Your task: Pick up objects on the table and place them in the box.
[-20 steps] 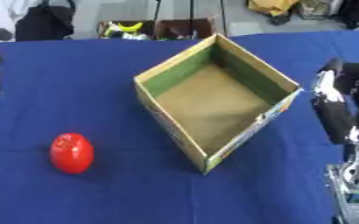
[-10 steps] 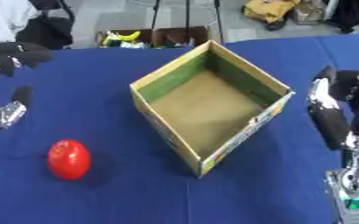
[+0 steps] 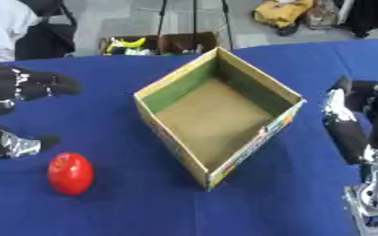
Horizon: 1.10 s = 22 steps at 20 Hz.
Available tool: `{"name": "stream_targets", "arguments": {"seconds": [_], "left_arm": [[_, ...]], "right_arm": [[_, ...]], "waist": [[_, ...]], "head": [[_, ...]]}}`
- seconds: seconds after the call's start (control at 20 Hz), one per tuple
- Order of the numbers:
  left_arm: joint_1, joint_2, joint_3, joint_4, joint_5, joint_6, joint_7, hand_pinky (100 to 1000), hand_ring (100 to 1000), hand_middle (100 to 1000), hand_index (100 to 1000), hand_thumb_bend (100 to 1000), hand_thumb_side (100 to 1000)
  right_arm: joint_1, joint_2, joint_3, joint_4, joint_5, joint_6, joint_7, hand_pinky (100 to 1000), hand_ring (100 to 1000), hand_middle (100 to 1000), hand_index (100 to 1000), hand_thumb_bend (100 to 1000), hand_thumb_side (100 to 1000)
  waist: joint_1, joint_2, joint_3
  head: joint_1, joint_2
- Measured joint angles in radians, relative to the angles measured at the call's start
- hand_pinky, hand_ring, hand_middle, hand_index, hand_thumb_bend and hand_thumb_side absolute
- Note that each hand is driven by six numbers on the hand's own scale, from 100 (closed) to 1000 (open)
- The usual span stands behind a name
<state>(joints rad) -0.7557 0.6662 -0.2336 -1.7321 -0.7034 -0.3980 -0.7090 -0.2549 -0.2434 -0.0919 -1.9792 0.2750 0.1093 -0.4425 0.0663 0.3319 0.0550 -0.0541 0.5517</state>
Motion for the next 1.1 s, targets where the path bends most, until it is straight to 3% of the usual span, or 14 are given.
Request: {"name": "stream_targets", "arguments": {"seconds": [0.05,0.25,0.8,0.95,1.1], "left_arm": [[0.0,0.0,-0.001,0.0,0.004,0.015,-0.015,493,736,930,1000,605,1000],[0.001,0.002,-0.003,0.005,0.024,0.058,-0.058,456,698,911,1000,742,1000],[0.021,0.002,-0.02,0.043,0.071,0.108,-0.108,334,633,911,1000,637,1000],[0.029,0.002,-0.038,0.064,0.082,0.108,-0.108,345,648,908,1000,595,1000],[0.033,0.001,-0.054,0.08,0.074,0.107,-0.107,365,675,911,1000,608,1000]], "right_arm": [[0.0,0.0,0.0,0.0,0.0,0.0,0.0,564,471,375,565,102,417],[0.0,0.0,0.0,0.0,0.0,0.0,0.001,564,471,375,564,101,416],[0.0,0.0,0.0,0.0,0.0,0.001,0.001,564,470,374,563,100,413],[0.0,0.0,0.0,0.0,0.0,0.001,0.001,565,469,374,562,100,412],[0.0,0.0,0.0,0.0,0.0,0.0,0.001,564,469,373,561,100,411]], "waist": [[0.0,0.0,0.0],[0.001,0.0,0.0],[0.0,0.001,-0.002],[-0.001,0.002,-0.004],[-0.002,0.006,-0.005]], "head": [[0.0,0.0],[0.0,-0.003],[0.002,-0.009],[0.004,-0.013],[0.006,-0.017]]}}
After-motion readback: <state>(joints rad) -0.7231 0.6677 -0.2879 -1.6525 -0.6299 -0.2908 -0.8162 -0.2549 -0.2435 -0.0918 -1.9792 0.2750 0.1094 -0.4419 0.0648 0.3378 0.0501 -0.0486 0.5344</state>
